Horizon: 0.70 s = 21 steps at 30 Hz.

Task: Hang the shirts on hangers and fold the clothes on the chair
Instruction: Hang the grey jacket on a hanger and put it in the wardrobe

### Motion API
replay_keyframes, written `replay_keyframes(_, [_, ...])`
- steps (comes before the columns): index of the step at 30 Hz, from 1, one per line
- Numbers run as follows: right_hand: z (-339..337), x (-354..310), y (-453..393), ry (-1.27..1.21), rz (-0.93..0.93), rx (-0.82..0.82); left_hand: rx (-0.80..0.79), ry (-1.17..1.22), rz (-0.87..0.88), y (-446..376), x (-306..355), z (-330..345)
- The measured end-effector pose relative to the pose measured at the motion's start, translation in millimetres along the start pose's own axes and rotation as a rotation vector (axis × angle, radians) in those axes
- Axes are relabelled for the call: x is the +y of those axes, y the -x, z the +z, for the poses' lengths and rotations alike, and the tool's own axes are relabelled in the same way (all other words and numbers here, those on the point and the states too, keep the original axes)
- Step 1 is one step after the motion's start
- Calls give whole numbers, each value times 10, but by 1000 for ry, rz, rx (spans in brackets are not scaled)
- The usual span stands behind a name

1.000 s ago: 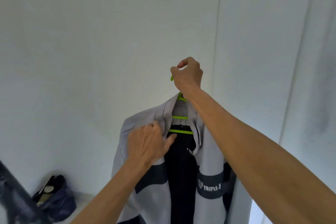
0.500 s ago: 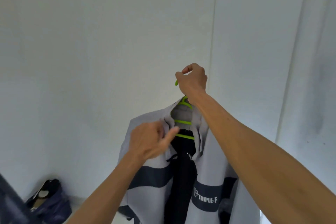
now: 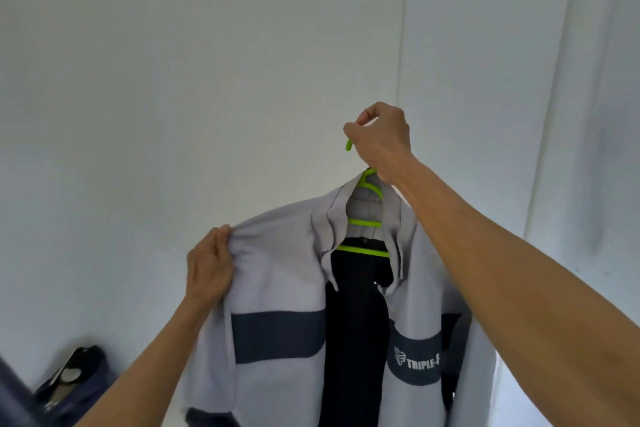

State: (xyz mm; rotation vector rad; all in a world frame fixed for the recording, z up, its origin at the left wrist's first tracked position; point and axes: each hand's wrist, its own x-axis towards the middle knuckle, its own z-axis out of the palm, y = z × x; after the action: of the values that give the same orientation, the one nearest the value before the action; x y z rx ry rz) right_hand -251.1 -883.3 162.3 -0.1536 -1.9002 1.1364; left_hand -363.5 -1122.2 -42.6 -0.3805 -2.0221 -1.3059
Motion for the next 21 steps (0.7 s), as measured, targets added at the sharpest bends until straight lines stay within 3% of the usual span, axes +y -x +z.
replay_keyframes(1, [-17,33,0,29,-7,-41,36,25,2,-89,24,-80])
replay_keyframes(3, [-31,97,0,20,10,-95,-47,18,12,-275,103,-265])
replay_keyframes(6, [-24,157,-29,-101,72,-67,-199,-347,-93,-439,76,-363])
replay_keyframes(8, [32,177,-12,-131,88,-30,-108,-502,-159,-445,33,-373])
replay_keyframes(11, [173,191,29,-132,85,16,10,-332,38,-373,191,-300])
replay_keyframes(13, [286,172,60,-136,93,25,-80,-268,273,-297,489,-198])
replay_keyframes(15, [391,127,90,-157,92,21,-273,-329,415,-196,803,-54])
replay_keyframes(17, [459,78,122,-153,77,-7,-370,-400,383,-148,967,85])
replay_keyframes(21, [364,44,39,-302,118,-267,-218,-430,266,-264,988,143])
